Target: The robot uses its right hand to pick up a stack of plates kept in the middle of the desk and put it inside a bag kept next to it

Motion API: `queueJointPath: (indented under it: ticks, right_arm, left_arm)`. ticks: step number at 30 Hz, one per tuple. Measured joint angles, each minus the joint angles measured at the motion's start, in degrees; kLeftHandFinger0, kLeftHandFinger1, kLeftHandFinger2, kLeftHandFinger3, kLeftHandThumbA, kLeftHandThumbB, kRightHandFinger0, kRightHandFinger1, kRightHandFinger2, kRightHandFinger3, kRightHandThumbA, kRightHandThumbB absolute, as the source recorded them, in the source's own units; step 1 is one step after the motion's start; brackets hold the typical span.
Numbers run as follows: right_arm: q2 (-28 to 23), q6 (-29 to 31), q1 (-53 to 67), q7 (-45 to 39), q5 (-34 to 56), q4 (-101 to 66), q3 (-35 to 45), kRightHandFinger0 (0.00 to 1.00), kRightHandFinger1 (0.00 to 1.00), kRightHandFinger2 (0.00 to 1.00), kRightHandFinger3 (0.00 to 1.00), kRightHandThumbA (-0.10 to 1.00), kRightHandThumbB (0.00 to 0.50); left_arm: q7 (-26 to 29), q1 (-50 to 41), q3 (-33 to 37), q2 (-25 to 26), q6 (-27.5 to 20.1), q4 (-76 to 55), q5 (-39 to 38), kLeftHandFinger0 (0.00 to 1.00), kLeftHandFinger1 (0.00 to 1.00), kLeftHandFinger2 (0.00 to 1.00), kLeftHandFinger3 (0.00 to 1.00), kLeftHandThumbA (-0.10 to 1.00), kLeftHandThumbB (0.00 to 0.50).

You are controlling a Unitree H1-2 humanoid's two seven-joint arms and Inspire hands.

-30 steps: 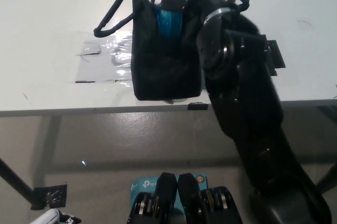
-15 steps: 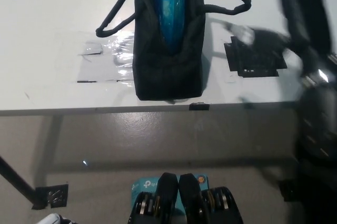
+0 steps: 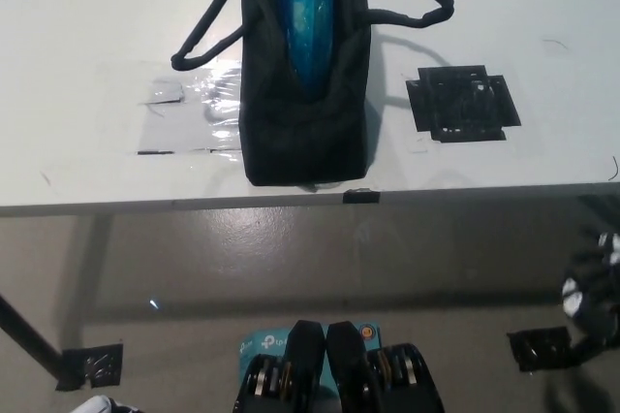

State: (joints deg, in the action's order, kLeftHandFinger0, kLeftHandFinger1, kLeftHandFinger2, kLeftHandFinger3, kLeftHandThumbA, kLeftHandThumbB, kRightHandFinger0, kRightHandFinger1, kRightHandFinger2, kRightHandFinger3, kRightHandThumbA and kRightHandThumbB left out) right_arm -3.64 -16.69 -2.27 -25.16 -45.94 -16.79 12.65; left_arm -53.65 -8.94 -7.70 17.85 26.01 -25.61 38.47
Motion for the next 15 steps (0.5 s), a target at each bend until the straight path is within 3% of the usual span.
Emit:
queueJointPath:
  ticks: [3, 6, 8, 11, 15]
  right_arm:
    - [0.01, 2.84, 2.04, 1.26, 1.78, 5.35, 0.67, 0.28, 0.37, 0.5, 0.84, 0.33, 0.255]
    - [0.02, 5.66, 3.39, 2.62, 3.37, 9.96, 1.24, 0.19, 0.25, 0.42, 0.73, 0.25, 0.273]
    - [0.01, 7.73, 4.13, 3.85, 4.69, 13.06, 1.6, 0.21, 0.25, 0.39, 0.7, 0.3, 0.274]
    - [0.01, 10.79, 4.88, 5.57, 6.73, 16.56, 1.98, 0.2, 0.24, 0.36, 0.67, 0.25, 0.277]
    - [0.01, 14.32, 5.54, 7.82, 9.09, 19.11, 2.45, 0.22, 0.25, 0.37, 0.7, 0.26, 0.267]
  left_arm:
    - [0.0, -0.01, 0.0, 0.0, -0.01, 0.02, -0.04, 0.74, 0.76, 0.81, 0.88, -0.1, 0.0]
    - [0.02, -0.1, -0.02, 0.0, -0.05, 0.03, -0.08, 0.74, 0.76, 0.81, 0.88, -0.1, 0.0]
    - [0.08, -0.18, -0.05, 0.0, -0.12, 0.03, -0.13, 0.74, 0.76, 0.81, 0.88, -0.1, 0.0]
    - [0.76, -0.29, -0.13, 0.0, -0.24, 0.03, -0.16, 0.74, 0.76, 0.81, 0.89, -0.1, 0.0]
    - [1.53, -0.5, -0.27, 0.0, -0.35, 0.03, -0.22, 0.75, 0.77, 0.83, 0.92, -0.1, 0.0]
